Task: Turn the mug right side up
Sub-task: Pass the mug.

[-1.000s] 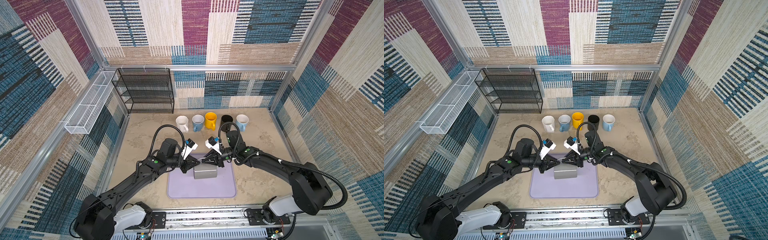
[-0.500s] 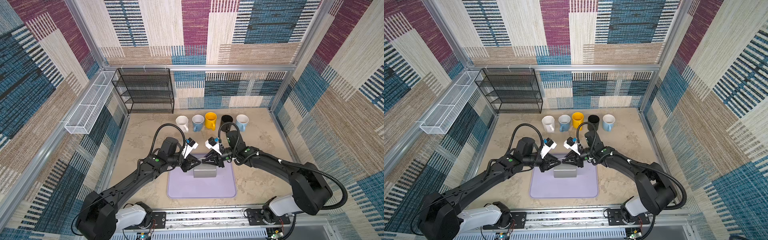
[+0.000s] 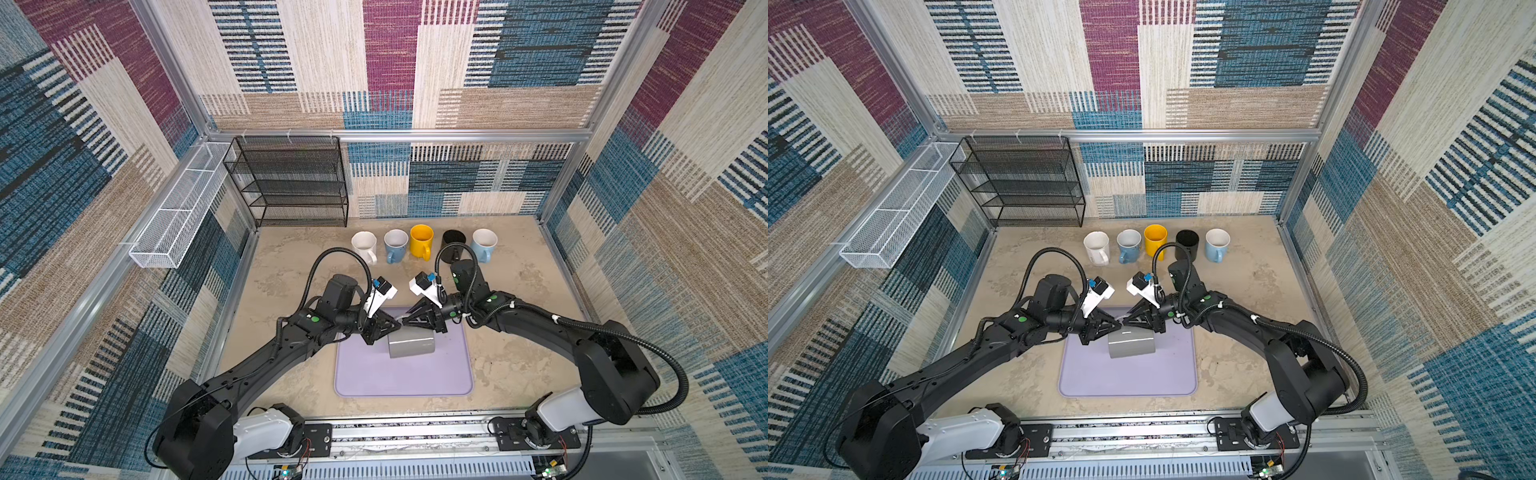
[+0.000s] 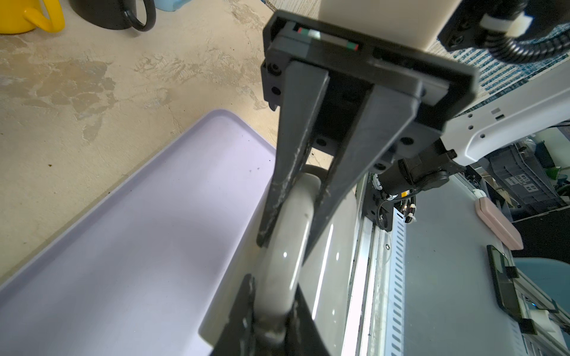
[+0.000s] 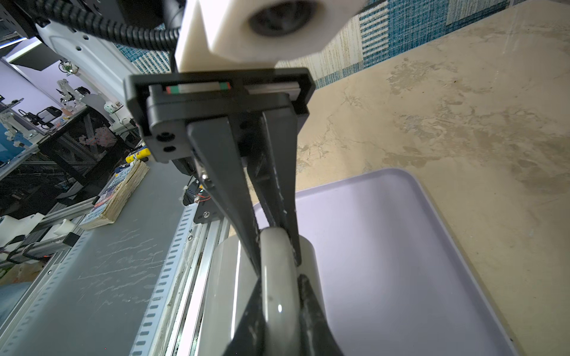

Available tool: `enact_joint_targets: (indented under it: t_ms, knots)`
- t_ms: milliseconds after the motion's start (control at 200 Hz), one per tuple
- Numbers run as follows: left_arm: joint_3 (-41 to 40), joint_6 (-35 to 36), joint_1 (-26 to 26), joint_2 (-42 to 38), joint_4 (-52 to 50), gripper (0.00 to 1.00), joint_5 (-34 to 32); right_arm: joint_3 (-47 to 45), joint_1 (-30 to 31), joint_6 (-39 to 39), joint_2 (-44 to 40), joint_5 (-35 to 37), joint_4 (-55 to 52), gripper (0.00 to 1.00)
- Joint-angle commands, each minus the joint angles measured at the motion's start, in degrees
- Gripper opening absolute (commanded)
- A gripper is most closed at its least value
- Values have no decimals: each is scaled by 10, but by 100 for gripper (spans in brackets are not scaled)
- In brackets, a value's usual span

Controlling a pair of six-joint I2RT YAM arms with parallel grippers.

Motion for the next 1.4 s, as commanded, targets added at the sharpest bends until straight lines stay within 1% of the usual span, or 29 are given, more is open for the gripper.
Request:
enact_joint_targets:
  t_ms: [0,50,250,346,426,506,611,776,812,842,987,1062,1237,1398]
  knots:
    - [10,-4,0,-1,6,5,3,4,2,-6,-2,-43,41,0]
    - [13,-4,0,0,0,0,1,3,2,-6,-4,-38,41,0]
    - [25,8,1,-2,-19,0,-17,-7,2,-8,-13,6,29,0]
    - [32,25,0,-3,-34,0,-23,-15,1,-7,-20,26,27,12]
    - [45,50,1,-1,-59,0,-22,-18,2,-7,-22,32,25,17]
    - [63,78,1,4,-91,0,-23,-18,2,-6,-21,34,21,24]
    - [95,114,0,11,-141,0,-37,-12,2,-11,-19,39,8,32]
    - [136,161,1,24,-206,0,-53,-11,2,-16,-23,52,-2,33]
    - [145,169,0,30,-222,0,-53,-11,2,-18,-26,56,-3,36]
    - [151,173,0,34,-231,0,-53,-10,2,-20,-27,61,-6,37]
    - [167,189,0,49,-259,0,-53,0,2,-37,-25,89,-25,39]
    - [170,192,-2,51,-265,0,-53,3,1,-44,-22,96,-23,42]
    - [173,196,-5,46,-267,0,-42,32,2,-69,2,78,-53,43]
    - [179,198,-8,48,-278,0,-29,33,2,-79,9,50,-55,44]
